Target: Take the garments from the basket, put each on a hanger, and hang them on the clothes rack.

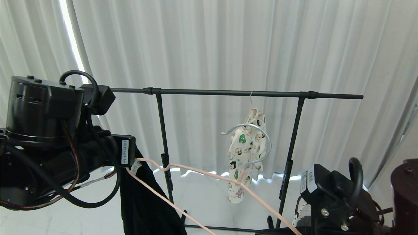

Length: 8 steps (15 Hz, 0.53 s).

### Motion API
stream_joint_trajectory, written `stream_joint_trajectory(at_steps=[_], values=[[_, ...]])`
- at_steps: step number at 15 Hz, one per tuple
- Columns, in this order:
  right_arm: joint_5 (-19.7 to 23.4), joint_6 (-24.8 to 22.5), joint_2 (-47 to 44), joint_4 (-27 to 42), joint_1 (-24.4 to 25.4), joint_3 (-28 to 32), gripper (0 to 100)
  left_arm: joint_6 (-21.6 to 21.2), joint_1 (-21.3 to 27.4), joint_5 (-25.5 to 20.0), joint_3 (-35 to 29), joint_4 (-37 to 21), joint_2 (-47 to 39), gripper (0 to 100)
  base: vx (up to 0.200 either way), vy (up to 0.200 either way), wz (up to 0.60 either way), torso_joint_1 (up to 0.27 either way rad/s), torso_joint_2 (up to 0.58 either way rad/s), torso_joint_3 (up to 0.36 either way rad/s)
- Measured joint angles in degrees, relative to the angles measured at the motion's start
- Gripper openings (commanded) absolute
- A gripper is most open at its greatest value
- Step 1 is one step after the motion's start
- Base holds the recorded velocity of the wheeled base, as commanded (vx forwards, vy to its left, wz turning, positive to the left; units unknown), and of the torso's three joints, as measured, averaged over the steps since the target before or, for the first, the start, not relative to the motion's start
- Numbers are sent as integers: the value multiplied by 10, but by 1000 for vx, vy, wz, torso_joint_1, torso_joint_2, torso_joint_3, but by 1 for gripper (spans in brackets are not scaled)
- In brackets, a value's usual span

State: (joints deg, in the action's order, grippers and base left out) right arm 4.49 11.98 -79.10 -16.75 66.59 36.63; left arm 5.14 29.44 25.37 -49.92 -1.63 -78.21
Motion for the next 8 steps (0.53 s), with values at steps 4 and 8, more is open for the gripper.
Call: stream_joint_trajectory(at_steps=[4, 8], values=[[-3, 25, -25, -38, -18, 0, 0, 4, 6, 3, 0, 0, 0, 0, 0, 0, 0, 0, 0, 0], [1, 25, -40, -39, -16, 7, 0, 17, 7, 13, 0, 0, -2, 0, 0, 0, 0, 0, 0, 0]])
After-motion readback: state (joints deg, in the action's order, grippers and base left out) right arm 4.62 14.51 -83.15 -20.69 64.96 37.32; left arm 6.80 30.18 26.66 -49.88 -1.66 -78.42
